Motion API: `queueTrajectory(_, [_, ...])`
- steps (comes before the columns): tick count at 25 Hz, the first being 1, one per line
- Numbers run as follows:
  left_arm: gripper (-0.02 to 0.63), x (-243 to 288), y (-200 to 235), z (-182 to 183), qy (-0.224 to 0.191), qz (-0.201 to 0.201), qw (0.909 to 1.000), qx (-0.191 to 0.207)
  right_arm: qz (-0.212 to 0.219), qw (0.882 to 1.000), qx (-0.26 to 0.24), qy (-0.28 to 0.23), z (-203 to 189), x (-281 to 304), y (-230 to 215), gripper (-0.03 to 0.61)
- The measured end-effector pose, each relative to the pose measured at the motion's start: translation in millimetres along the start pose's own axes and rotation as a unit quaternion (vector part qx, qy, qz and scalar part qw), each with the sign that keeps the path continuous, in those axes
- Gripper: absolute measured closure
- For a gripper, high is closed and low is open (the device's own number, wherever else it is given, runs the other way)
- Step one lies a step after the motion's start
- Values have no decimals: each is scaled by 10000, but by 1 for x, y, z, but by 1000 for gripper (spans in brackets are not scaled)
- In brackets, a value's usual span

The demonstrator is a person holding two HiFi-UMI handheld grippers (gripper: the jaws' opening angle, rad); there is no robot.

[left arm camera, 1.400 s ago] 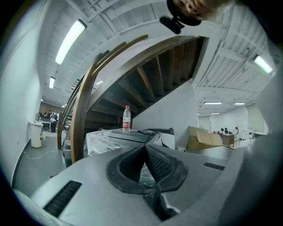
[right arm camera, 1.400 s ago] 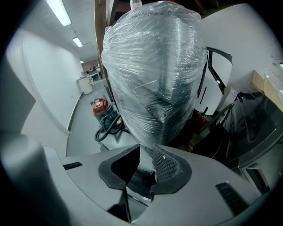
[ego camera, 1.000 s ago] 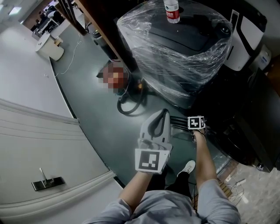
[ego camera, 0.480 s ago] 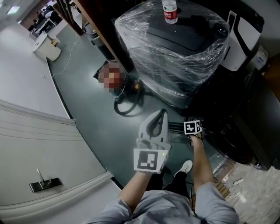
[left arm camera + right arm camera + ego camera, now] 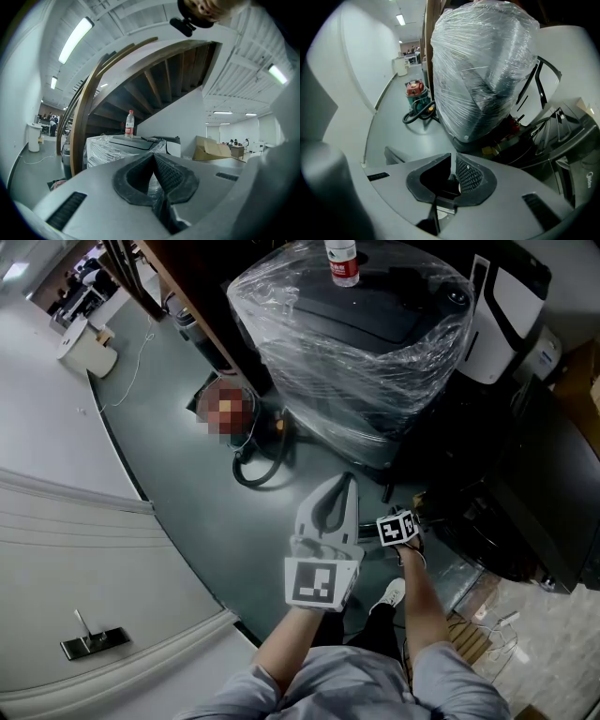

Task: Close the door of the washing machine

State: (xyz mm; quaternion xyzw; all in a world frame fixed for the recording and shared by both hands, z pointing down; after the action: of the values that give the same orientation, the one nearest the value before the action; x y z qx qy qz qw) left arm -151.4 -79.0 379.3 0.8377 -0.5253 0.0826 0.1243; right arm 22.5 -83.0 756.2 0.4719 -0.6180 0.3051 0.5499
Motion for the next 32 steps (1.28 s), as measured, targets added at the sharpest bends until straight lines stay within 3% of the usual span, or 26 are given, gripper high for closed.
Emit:
queueTrajectory(14, [612, 14, -43, 1, 0, -369, 9993, -87, 270, 9995, -12, 138, -61, -16, 9, 565])
queueTrajectory(32, [612, 36, -128, 1, -38, -1099, 9939, 91, 438, 9983, 114, 375, -144, -23, -6, 569])
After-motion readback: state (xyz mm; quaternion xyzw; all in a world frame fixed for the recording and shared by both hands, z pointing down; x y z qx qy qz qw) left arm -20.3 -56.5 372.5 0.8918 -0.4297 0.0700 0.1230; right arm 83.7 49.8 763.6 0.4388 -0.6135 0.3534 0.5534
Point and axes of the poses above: the fingertips, and each gripper's own axes: x forward along the fingers, y to its left, z out of its top, the point moved 5 cm from there along -x, backward along the fingers, and after that the axes turned 12 degrees about y, right-handed, at the moved point
